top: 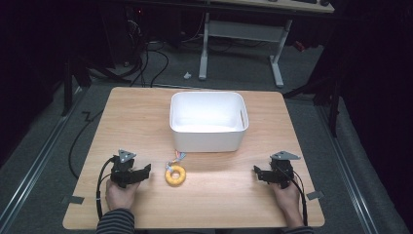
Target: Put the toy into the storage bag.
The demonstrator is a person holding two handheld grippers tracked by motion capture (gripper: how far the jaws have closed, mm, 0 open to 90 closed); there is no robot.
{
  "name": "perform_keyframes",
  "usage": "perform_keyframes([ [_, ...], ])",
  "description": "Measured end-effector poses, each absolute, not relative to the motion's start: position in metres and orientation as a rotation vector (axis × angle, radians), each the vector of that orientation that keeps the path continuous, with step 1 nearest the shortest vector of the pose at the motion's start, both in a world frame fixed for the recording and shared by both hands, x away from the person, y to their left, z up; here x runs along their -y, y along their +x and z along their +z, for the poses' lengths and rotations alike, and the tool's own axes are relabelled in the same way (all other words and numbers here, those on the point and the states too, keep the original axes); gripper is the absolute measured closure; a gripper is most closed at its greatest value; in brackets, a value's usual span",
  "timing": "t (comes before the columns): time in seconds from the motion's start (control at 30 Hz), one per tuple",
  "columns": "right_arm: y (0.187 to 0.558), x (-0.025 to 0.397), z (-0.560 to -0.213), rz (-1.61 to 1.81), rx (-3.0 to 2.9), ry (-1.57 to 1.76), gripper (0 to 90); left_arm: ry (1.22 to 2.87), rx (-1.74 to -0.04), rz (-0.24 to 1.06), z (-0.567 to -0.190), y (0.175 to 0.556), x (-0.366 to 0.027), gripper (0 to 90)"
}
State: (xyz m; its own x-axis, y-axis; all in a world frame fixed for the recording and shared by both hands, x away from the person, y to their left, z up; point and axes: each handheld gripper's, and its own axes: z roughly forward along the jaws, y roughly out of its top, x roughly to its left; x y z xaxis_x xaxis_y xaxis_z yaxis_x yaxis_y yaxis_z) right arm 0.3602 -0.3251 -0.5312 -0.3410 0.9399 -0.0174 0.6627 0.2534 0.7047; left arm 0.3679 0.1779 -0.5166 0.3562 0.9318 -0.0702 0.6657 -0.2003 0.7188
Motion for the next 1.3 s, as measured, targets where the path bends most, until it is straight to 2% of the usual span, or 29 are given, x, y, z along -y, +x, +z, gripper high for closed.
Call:
perform_keyframes([
  [0.17, 0.360, 0.325, -0.531, 0.848, -2.093, 1.456, 15.9, 1.949, -1.350, 0.481, -0.509, 0.366, -0.173, 23.5],
  [0.57, 0.360, 0.325, -0.531, 0.849, -2.093, 1.456, 15.9, 2.041, -1.290, 0.432, -0.502, 0.361, -0.155, 23.2],
  [1.1, 0.360, 0.325, -0.531, 0.850, -2.097, 1.450, 15.9, 2.130, -1.213, 0.384, -0.504, 0.357, -0.119, 24.6],
  [1.3, 0.360, 0.325, -0.531, 0.850, -2.097, 1.452, 15.9, 2.133, -1.197, 0.363, -0.508, 0.359, -0.111, 29.5],
])
